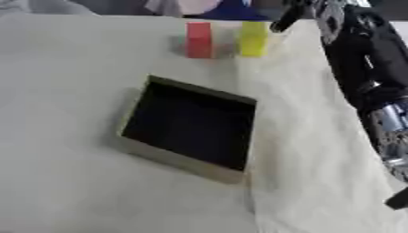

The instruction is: Pick up objects on the table and place them in the box.

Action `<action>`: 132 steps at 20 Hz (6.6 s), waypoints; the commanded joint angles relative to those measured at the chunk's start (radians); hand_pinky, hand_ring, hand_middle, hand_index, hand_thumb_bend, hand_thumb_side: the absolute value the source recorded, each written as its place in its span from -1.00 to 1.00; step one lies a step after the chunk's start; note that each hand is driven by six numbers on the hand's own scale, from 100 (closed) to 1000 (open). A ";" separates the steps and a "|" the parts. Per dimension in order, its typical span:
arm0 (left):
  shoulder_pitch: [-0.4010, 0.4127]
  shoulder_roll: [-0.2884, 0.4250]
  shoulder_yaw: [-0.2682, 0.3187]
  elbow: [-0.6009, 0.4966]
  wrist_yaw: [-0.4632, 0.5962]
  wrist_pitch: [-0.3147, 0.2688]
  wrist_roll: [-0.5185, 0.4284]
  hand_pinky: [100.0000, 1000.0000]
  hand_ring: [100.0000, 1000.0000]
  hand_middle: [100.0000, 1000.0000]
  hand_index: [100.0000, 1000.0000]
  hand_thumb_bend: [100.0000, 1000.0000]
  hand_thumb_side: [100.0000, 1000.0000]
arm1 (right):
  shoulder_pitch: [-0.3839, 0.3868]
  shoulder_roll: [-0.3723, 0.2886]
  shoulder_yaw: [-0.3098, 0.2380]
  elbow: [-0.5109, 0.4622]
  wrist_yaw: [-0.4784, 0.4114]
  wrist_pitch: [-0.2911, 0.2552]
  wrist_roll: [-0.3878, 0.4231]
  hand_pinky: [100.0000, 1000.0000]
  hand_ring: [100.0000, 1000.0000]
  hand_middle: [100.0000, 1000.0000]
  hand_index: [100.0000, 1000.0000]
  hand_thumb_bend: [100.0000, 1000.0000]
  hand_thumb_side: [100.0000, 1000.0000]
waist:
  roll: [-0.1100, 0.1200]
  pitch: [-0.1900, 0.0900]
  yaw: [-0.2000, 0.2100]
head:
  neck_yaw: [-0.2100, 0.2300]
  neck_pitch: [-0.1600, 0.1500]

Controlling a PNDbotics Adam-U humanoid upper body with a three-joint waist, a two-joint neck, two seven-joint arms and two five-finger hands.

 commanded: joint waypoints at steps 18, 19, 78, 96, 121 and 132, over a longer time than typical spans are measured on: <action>-0.024 0.040 -0.001 -0.020 -0.008 -0.004 -0.003 0.27 0.39 0.35 0.52 -0.53 0.33 | -0.088 -0.099 0.085 0.022 -0.226 -0.114 0.045 0.96 1.00 0.94 1.00 -1.00 -0.66 | -0.002 0.027 -0.016 | 0.040 -0.113; -0.025 0.040 -0.002 -0.020 -0.008 -0.004 -0.004 0.27 0.39 0.35 0.52 -0.54 0.33 | -0.089 -0.099 0.087 0.021 -0.229 -0.114 0.039 0.96 1.00 0.93 1.00 -1.00 -0.71 | -0.002 0.028 -0.017 | 0.040 -0.111; -0.040 0.027 -0.009 -0.020 -0.002 0.003 -0.015 0.26 0.40 0.35 0.52 -0.62 0.37 | -0.132 -0.050 0.138 0.106 -0.110 -0.179 0.033 0.97 0.99 0.93 1.00 -0.64 -0.63 | -0.014 0.079 0.004 | 0.013 -0.093; -0.040 0.024 -0.009 -0.020 0.002 0.004 -0.017 0.26 0.41 0.35 0.51 -0.62 0.36 | -0.124 -0.040 0.132 0.069 -0.092 -0.148 -0.129 0.75 0.59 0.32 0.58 -1.00 -1.00 | -0.013 0.072 0.005 | 0.007 -0.086; -0.031 0.046 -0.003 -0.020 -0.002 0.000 -0.011 0.27 0.42 0.35 0.52 -0.60 0.32 | 0.113 -0.325 0.484 -0.747 -0.530 -0.299 -0.048 0.42 0.21 0.12 0.42 -1.00 -1.00 | -0.015 0.027 -0.040 | 0.040 -0.036; -0.016 0.052 -0.012 -0.020 0.007 0.007 -0.020 0.28 0.42 0.35 0.52 -0.59 0.31 | 0.153 -0.312 0.552 -0.794 -0.663 -0.270 -0.077 0.45 0.18 0.05 0.29 -1.00 -0.78 | -0.019 -0.015 -0.046 | 0.042 0.015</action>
